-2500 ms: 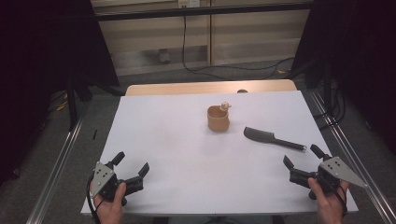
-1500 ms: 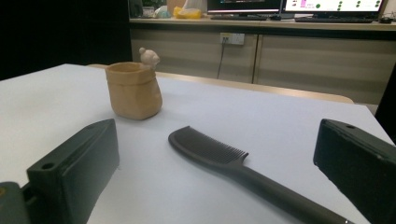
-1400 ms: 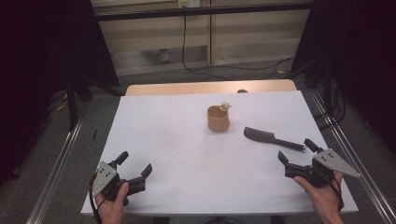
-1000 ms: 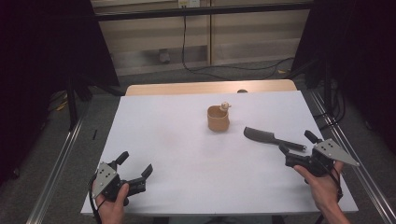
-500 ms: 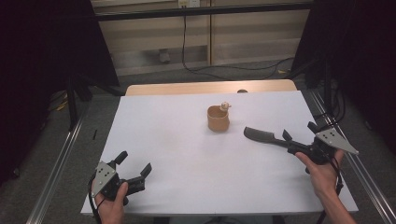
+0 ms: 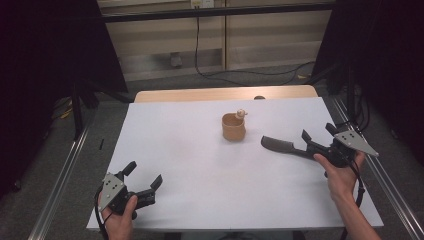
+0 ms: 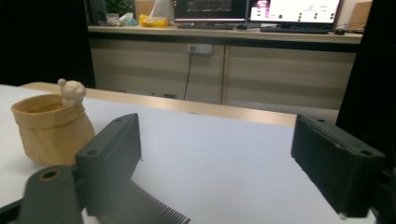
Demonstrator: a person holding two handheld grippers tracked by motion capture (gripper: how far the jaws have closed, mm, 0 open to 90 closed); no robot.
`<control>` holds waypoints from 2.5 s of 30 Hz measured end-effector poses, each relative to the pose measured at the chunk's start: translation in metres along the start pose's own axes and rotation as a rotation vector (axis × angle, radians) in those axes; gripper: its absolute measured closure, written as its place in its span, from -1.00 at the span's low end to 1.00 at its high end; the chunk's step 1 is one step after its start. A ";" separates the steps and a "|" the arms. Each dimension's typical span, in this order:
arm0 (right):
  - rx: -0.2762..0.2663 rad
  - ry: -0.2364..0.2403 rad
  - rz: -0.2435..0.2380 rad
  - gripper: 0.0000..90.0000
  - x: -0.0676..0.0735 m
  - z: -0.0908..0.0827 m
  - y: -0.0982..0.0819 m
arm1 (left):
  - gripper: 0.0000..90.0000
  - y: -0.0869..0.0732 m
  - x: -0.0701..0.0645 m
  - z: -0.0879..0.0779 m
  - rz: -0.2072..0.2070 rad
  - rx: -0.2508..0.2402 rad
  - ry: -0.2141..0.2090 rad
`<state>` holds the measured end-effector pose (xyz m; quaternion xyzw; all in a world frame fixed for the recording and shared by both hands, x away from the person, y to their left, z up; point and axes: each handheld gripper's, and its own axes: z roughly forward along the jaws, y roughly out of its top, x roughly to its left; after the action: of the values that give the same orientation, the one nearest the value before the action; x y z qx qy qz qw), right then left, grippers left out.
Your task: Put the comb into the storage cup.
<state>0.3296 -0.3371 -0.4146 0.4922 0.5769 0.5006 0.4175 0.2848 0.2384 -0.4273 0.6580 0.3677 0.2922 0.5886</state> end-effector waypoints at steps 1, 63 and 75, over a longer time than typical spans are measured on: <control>0.002 -0.010 -0.016 -0.59 -0.002 -0.002 0.000 | -0.94 0.000 0.000 0.001 0.001 0.005 -0.001; 0.511 0.188 0.091 1.00 -0.044 0.024 0.008 | -0.94 -0.001 -0.003 0.005 -0.006 0.002 -0.013; 0.673 0.167 0.023 1.00 -0.048 0.032 0.003 | -0.94 -0.001 -0.003 0.005 -0.011 -0.002 -0.021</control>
<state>0.3690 -0.3793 -0.4169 0.5663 0.7360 0.3256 0.1776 0.2873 0.2330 -0.4289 0.6585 0.3647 0.2825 0.5946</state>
